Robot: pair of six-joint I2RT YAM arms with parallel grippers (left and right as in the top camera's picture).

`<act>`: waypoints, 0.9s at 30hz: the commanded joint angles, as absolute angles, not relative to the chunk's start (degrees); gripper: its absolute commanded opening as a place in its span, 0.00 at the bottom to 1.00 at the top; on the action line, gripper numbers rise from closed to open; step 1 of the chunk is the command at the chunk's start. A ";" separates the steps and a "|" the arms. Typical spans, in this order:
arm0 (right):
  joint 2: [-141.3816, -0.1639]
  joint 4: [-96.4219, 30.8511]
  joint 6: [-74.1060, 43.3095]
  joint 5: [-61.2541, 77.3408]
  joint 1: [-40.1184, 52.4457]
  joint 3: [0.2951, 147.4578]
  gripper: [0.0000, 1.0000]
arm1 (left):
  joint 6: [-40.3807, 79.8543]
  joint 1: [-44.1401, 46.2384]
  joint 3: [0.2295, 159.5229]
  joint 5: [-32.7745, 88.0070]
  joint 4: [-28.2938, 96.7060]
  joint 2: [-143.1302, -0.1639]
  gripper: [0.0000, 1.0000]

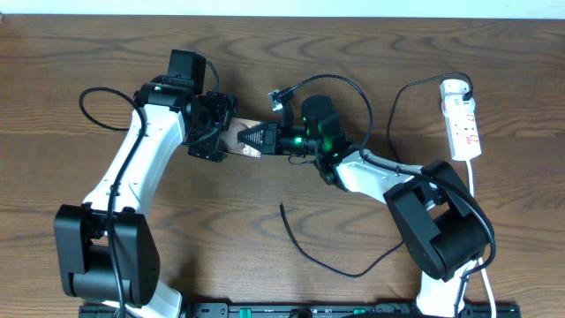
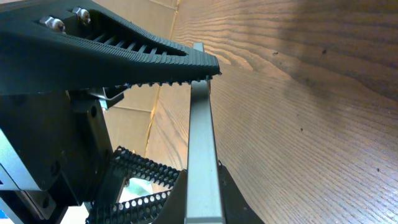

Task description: Plug charger to phone and switch on socket

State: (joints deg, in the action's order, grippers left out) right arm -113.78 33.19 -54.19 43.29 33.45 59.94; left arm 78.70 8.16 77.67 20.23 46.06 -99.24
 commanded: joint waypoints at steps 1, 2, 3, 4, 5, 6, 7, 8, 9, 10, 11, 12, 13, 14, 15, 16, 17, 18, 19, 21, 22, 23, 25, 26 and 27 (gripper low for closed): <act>-113.58 33.85 -53.15 44.66 33.67 60.75 0.01 | 75.99 8.45 77.84 19.90 46.22 -98.59 0.91; -113.58 33.89 -53.17 44.66 33.43 60.75 0.01 | 75.02 8.43 77.84 20.08 46.13 -98.59 0.91; -113.58 33.91 -53.19 44.66 33.17 60.75 0.01 | 73.91 8.43 77.84 20.10 45.87 -98.56 0.91; -113.58 33.93 -53.25 44.66 32.84 60.75 0.01 | 72.23 8.43 77.84 20.29 45.25 -98.52 0.92; -113.58 34.04 -53.39 44.66 32.45 60.75 0.01 | 69.71 8.43 77.84 20.64 44.16 -98.48 0.92; -113.58 34.06 -53.39 44.64 31.97 60.75 0.01 | 66.83 8.43 77.84 21.61 42.72 -98.37 0.92; -113.58 34.06 -53.36 44.60 31.44 60.75 0.01 | 63.83 8.32 77.84 22.96 41.10 -98.35 0.92; -113.58 34.06 -53.36 44.51 30.85 60.75 0.01 | 61.56 8.14 77.84 24.43 39.62 -98.26 0.92; -113.58 34.06 -53.36 44.51 30.24 60.75 0.01 | 58.78 7.88 77.84 26.76 37.58 -98.26 0.92; -113.58 34.04 -53.36 44.51 29.61 60.75 0.01 | 57.28 7.64 77.84 28.51 36.16 -98.26 0.92; -113.58 34.04 -53.36 44.49 28.99 60.75 0.01 | 55.86 7.27 77.84 30.61 34.52 -98.26 0.92; -113.58 34.06 -53.36 44.40 28.34 60.75 0.01 | 54.87 6.85 77.84 32.47 33.12 -98.26 0.92; -113.58 34.09 -53.39 44.16 27.64 60.75 0.01 | 54.06 6.42 77.84 34.00 32.03 -98.26 0.92; -113.58 34.11 -53.45 43.90 26.85 60.75 0.01 | 53.47 6.00 77.84 35.27 31.11 -98.26 0.92; -113.58 34.37 -53.84 43.59 26.02 60.75 0.01 | 52.88 5.54 77.84 36.38 30.41 -98.26 0.92; -113.58 34.83 -54.26 43.55 25.10 60.75 0.01 | 52.34 5.08 77.84 37.39 29.85 -98.26 0.92; -113.58 35.31 -54.39 43.55 24.27 60.75 0.01 | 51.77 4.67 77.84 38.28 29.50 -98.26 0.92; -113.58 36.01 -54.98 43.38 23.09 60.75 0.01 | 51.16 4.25 77.84 39.05 29.34 -98.26 0.92; -113.58 37.10 -55.88 43.38 22.02 60.75 0.01 | 50.83 3.84 77.84 39.77 29.23 -98.26 0.92; -113.58 39.29 -58.46 43.07 20.08 60.75 0.01 | 50.28 3.16 77.84 40.95 29.21 -98.26 0.92; -113.58 40.01 -60.69 42.35 19.09 60.75 0.01 | 49.54 2.83 77.84 41.69 28.91 -98.26 0.92; -113.58 40.66 -63.59 41.43 18.20 60.75 0.01 | 48.58 2.52 77.84 42.57 28.32 -98.26 0.92; -113.58 42.59 -69.65 39.40 16.60 60.75 0.01 | 48.23 1.96 77.84 44.45 26.41 -98.26 0.92; -113.58 43.33 -72.53 38.33 15.94 60.75 0.01 | 48.21 1.67 77.82 45.41 24.86 -98.26 0.92; -113.58 44.27 -75.64 37.23 15.42 60.75 0.01 | 48.25 1.41 77.82 46.46 23.05 -98.26 0.92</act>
